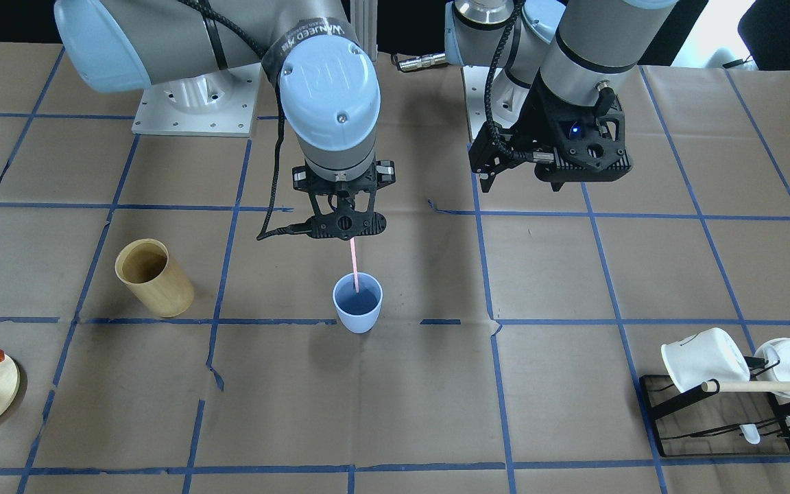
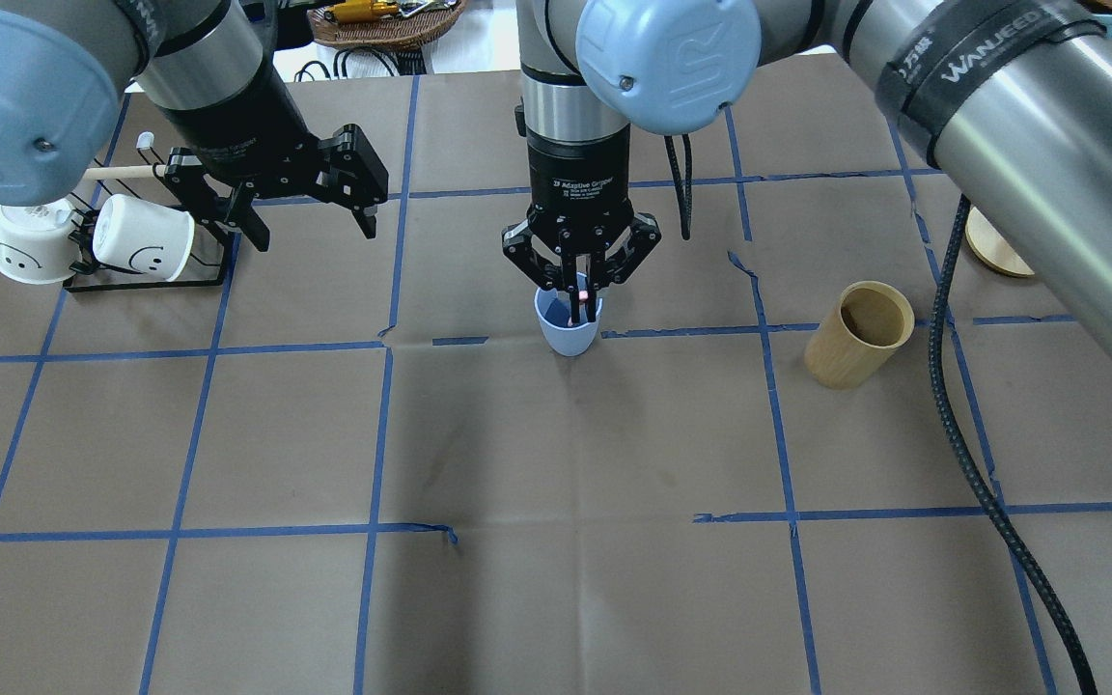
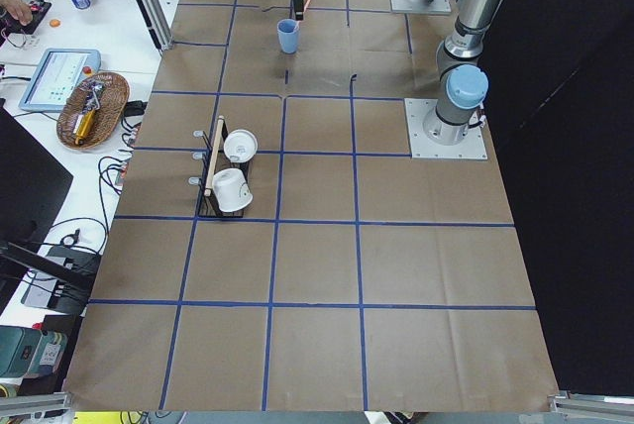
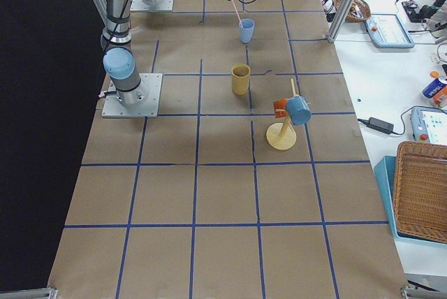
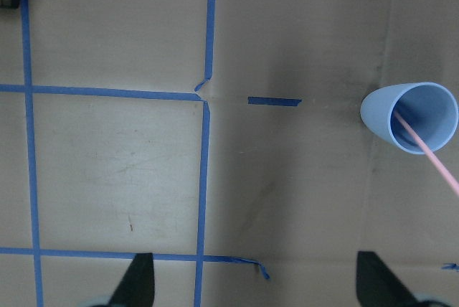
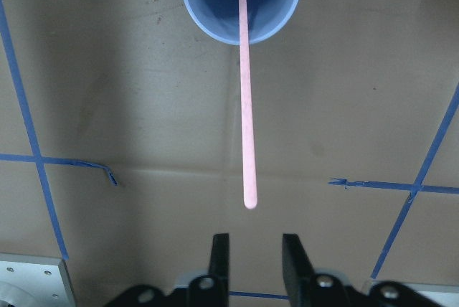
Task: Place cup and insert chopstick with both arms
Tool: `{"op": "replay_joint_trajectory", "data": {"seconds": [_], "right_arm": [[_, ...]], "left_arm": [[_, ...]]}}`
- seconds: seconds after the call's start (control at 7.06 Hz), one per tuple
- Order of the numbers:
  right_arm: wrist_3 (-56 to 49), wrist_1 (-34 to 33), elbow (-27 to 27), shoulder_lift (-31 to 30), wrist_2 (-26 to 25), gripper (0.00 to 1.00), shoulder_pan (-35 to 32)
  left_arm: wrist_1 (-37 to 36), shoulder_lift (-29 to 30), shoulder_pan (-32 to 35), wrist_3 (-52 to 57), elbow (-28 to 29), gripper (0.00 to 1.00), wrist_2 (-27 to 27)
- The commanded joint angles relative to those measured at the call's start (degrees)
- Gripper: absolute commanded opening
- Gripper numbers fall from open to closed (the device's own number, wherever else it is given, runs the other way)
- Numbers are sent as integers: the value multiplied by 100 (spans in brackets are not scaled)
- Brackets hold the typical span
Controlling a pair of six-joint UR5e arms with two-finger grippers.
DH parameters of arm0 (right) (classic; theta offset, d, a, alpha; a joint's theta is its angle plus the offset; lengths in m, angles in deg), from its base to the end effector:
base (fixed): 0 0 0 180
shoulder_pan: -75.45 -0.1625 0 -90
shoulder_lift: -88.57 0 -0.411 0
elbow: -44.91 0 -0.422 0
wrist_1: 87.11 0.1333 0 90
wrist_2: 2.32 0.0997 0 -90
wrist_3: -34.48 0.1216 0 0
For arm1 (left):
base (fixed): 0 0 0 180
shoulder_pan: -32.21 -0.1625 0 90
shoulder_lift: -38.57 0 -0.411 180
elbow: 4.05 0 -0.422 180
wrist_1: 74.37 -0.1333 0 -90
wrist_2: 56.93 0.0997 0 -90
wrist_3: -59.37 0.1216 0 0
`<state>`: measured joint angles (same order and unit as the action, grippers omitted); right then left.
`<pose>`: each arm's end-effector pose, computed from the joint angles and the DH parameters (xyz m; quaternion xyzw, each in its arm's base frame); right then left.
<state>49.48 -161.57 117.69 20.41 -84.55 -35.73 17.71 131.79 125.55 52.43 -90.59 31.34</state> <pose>0.3657 -0.5292 0.3625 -0.0411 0.9815 0.1867 0.0092 -0.1682 -0.5319 0.4499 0.0316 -0.9993 -0.0173 0.0136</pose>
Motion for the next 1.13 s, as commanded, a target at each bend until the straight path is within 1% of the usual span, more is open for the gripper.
{"op": "replay_joint_trajectory", "data": {"seconds": [0.0,0.14,0.42,0.57,0.71,0.85,0.99], "right_arm": [[3,-60,-44,-57,-21,99,26],[-50,-173,-88,-188,-56,99,165],[-68,-752,-27,-696,-109,99,464],[-111,-780,-9,-838,-100,99,892],[-669,-737,104,-1100,-143,99,1157],[-813,-806,366,-1434,-283,99,1290],[-832,-815,734,-1802,-363,100,1596]], "left_arm": [[3,2,0,0,-3,100,15],[3,-6,0,0,-3,100,15],[12,-15,0,0,-12,100,24],[3,2,0,0,-3,100,33],[3,2,0,0,-3,100,33],[3,11,0,0,-3,100,42],[-6,20,0,0,-3,100,42]]}}
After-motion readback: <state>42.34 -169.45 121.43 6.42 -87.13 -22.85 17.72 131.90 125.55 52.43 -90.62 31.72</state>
